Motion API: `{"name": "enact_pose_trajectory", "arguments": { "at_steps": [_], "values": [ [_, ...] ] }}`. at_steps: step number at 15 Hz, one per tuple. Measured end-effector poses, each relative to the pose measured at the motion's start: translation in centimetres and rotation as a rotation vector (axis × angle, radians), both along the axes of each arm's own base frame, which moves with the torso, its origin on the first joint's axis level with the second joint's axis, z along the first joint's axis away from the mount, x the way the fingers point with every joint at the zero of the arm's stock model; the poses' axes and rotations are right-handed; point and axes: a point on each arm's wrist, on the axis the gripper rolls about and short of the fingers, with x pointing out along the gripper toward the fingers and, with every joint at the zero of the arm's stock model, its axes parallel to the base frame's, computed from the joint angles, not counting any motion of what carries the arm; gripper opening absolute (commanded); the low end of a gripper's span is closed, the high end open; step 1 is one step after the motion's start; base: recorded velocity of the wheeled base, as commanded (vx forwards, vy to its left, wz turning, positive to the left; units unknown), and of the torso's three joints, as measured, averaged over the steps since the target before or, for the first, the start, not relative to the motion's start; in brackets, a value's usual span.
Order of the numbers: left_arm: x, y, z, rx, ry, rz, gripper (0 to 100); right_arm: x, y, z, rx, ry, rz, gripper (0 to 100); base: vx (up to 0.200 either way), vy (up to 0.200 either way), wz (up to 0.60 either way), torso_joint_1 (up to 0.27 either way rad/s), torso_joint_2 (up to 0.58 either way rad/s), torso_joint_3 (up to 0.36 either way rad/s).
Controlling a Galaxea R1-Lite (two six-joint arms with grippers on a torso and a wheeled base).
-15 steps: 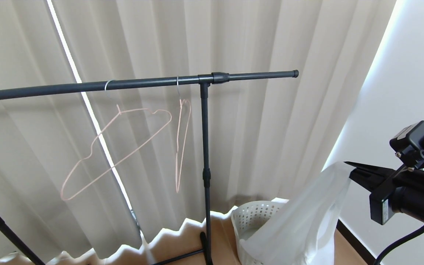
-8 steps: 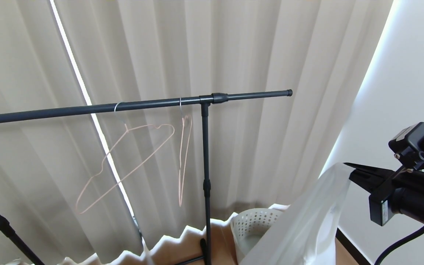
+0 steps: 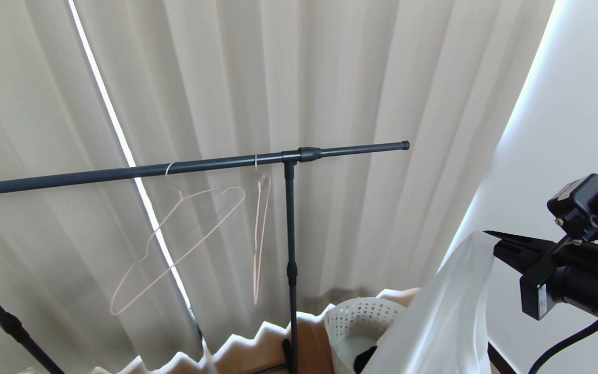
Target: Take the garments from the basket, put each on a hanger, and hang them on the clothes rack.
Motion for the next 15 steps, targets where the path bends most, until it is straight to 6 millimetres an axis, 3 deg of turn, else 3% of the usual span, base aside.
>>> {"name": "enact_pose_trajectory", "arguments": {
  "at_steps": [5,12,15],
  "values": [
    [0.0,0.0,0.0,-0.002,0.0,0.0,100,0.01,0.02,-0.05,-0.001,0.002,0.0,0,0.0,0.0,0.0,0.159,-0.33,-0.28],
    [0.0,0.0,0.0,-0.001,0.0,0.001,100,-0.17,-0.01,0.03,0.002,-0.004,0.005,0,0.0,0.0,0.0,0.093,-0.19,-0.111],
    [0.0,0.0,0.0,-0.002,0.0,0.001,100,-0.16,0.03,0.04,-0.008,-0.007,0.009,0,0.0,0.0,0.6,0.012,0.0,0.001]
  ]
}}
